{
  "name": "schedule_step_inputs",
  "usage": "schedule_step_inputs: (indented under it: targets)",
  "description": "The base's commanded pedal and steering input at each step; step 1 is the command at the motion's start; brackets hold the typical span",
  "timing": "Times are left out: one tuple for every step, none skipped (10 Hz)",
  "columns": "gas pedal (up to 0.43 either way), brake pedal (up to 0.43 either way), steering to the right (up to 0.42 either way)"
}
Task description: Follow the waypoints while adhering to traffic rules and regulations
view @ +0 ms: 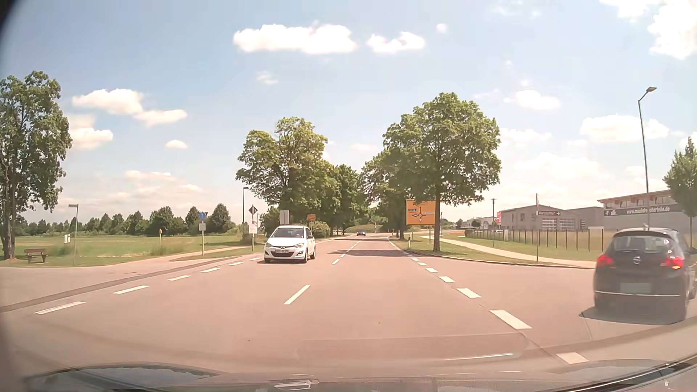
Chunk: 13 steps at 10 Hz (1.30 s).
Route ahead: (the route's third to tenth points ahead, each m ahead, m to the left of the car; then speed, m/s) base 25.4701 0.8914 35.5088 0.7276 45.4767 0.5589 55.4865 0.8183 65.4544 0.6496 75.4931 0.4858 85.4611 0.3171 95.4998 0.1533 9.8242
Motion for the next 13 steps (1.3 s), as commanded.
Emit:
schedule_step_inputs:
  targets:
    - [0.358,0.012,0.008]
    - [0.358,0.012,0.007]
    - [0.37,0.012,0.007]
    - [0.37,0.012,0.007]
    - [0.37,0.012,0.006]
    - [0.378,0.012,0.006]
    - [0.39,0.012,0.003]
    - [0.39,0.012,0.001]
    - [0.398,0.012,-0.001]
    - [0.398,0.012,-0.001]
    - [0.398,0.012,0.0]
    - [0.398,0.012,-0.001]
    - [0.398,0.012,-0.001]
